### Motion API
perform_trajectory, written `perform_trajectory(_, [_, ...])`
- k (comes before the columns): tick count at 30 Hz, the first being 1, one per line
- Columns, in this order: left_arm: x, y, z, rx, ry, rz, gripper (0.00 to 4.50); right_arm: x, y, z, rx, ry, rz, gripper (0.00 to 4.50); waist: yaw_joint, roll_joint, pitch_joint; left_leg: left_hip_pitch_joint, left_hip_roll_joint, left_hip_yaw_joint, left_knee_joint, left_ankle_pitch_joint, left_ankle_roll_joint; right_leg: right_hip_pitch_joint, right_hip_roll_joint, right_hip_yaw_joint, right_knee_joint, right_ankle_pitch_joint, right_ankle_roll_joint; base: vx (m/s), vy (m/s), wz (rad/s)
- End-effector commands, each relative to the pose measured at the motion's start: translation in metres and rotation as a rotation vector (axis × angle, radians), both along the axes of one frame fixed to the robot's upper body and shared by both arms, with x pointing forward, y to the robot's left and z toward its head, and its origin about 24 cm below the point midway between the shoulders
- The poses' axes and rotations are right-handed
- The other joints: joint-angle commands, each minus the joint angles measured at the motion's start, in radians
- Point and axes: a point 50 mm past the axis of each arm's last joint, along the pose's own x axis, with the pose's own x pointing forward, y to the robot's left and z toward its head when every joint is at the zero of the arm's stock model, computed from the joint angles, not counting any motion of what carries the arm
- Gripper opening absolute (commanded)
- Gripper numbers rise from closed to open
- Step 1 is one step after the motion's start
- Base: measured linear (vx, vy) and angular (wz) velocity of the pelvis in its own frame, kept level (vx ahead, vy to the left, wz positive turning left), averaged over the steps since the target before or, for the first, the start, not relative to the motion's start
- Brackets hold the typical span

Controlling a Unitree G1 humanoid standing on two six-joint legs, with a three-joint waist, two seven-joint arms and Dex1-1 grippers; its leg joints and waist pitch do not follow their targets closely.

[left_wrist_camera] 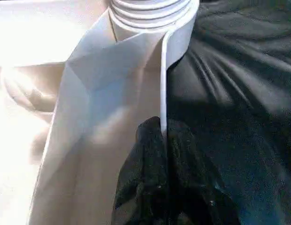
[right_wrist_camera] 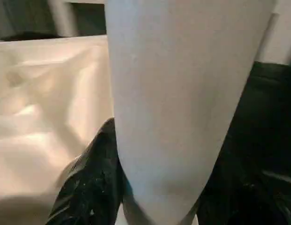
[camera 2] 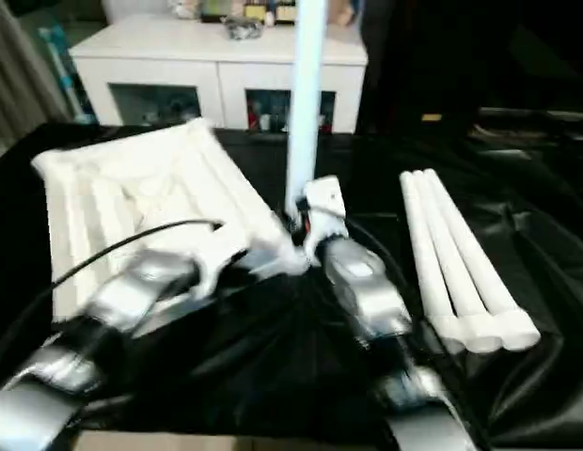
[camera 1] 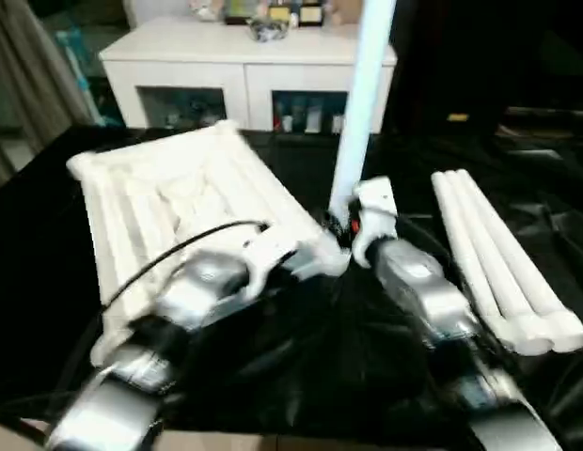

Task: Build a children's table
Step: Rotate leg to tighten

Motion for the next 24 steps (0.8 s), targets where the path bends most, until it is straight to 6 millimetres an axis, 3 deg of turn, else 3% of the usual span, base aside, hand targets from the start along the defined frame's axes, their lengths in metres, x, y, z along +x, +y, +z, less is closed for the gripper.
perform_trajectory(1, [0.0,-0.009,-0.006,0.046,0.015,0.04,0.0,-0.023,-0.009,-0.065,-0.05,0.307,-0.082,1.83,-0.014,0.01,-0.009,0.036,0.065,-0.06,-0.096,-0.695,-0.1,-0.026,-0.084,0.032,-0.104,-0.518,-0.082,-0.032,0.058,-0.07])
perform_trajectory(4, [0.0,-0.015,-0.006,0.047,0.013,0.044,0.0,-0.021,-0.007,-0.066,-0.062,0.313,-0.098,1.83,-0.017,0.008,-0.006,0.048,0.061,-0.064,-0.098,-0.766,-0.093,-0.033,-0.084,0.021,-0.116,-0.564,-0.057,-0.017,0.039,-0.04])
perform_trajectory(5, [0.0,-0.016,-0.006,0.048,0.012,0.045,0.0,-0.021,-0.007,-0.065,-0.066,0.312,-0.099,1.83,-0.02,0.006,-0.007,0.048,0.06,-0.065,-0.098,-0.772,-0.091,-0.032,-0.084,0.02,-0.117,-0.562,-0.056,0.0,0.0,0.0])
perform_trajectory(7, [0.001,-0.017,-0.006,0.053,0.013,0.051,0.0,-0.02,-0.005,-0.065,-0.076,0.31,-0.098,1.83,-0.022,0.011,-0.009,0.043,0.061,-0.069,-0.107,-0.787,-0.091,-0.027,-0.083,0.018,-0.116,-0.536,-0.05,0.0,0.0,0.0])
perform_trajectory(11, [0.002,-0.012,-0.009,0.068,0.014,0.072,0.0,-0.017,-0.002,-0.064,-0.087,0.302,-0.101,1.83,-0.026,0.011,-0.005,0.052,0.056,-0.067,-0.108,-0.832,-0.084,-0.036,-0.08,0.008,-0.125,-0.566,-0.036,0.0,0.0,0.0])
perform_trajectory(13, [0.004,-0.008,-0.009,0.076,0.011,0.084,0.0,-0.015,0.0,-0.064,-0.083,0.301,-0.103,1.83,-0.03,0.015,-0.006,0.048,0.057,-0.069,-0.115,-0.853,-0.083,-0.027,-0.079,-0.002,-0.124,-0.557,-0.029,0.0,0.0,0.0])
perform_trajectory(15, [0.006,-0.007,-0.008,0.075,0.007,0.09,0.0,-0.013,0.001,-0.062,-0.082,0.282,-0.098,1.83,-0.03,0.018,-0.004,0.047,0.059,-0.062,-0.127,-0.894,-0.083,-0.026,-0.073,-0.018,-0.12,-0.532,-0.03,0.0,0.0,0.0])
perform_trajectory(17, [0.006,-0.006,-0.007,0.074,0.003,0.093,0.0,-0.012,0.002,-0.06,-0.088,0.267,-0.094,1.83,-0.027,0.02,-0.002,0.05,0.058,-0.056,-0.131,-0.906,-0.081,-0.028,-0.072,-0.022,-0.12,-0.544,-0.031,0.0,0.0,0.0])
perform_trajectory(18, [0.007,-0.006,-0.007,0.073,-0.001,0.094,0.0,-0.011,0.003,-0.058,-0.076,0.253,-0.092,1.83,-0.027,0.019,-0.001,0.058,0.055,-0.05,-0.126,-0.901,-0.075,-0.036,-0.073,-0.026,-0.129,-0.575,-0.027,0.0,0.0,0.0])
perform_trajectory(20, [0.008,-0.006,-0.006,0.072,-0.007,0.099,0.0,-0.009,0.004,-0.056,-0.05,0.245,-0.093,1.83,-0.027,0.02,0.0,0.064,0.052,-0.051,-0.121,-0.888,-0.068,-0.038,-0.077,-0.03,-0.137,-0.601,-0.02,0.0,0.0,0.0])
perform_trajectory(21, [0.009,-0.005,-0.005,0.072,-0.014,0.101,0.0,-0.007,0.006,-0.051,-0.014,0.225,-0.075,1.83,-0.027,0.023,0.001,0.057,0.055,-0.05,-0.132,-0.886,-0.061,-0.023,-0.071,-0.041,-0.135,-0.599,-0.008,0.0,0.0,0.0])
perform_trajectory(22, [0.01,-0.005,-0.005,0.071,-0.02,0.106,0.0,-0.005,0.006,-0.048,-0.01,0.212,-0.074,2.18,-0.025,0.024,0.0,0.049,0.059,-0.048,-0.143,-0.892,-0.063,-0.015,-0.067,-0.042,-0.126,-0.578,-0.011,0.0,0.0,0.0])
perform_trajectory(23, [0.01,-0.004,-0.005,0.07,-0.022,0.108,0.0,-0.004,0.006,-0.046,-0.007,0.203,-0.075,2.39,-0.015,0.027,0.0,0.026,0.068,-0.037,-0.177,-0.91,-0.065,0.006,-0.053,-0.04,-0.086,-0.518,-0.027,0.0,0.0,0.0])
perform_trajectory(24, [0.011,-0.004,-0.004,0.072,-0.03,0.11,0.0,-0.002,0.008,-0.04,0.013,0.173,-0.058,2.53,-0.007,0.027,-0.004,0.013,0.074,-0.029,-0.193,-0.91,-0.064,0.018,-0.049,-0.029,-0.052,-0.467,-0.041,0.0,0.0,0.0])
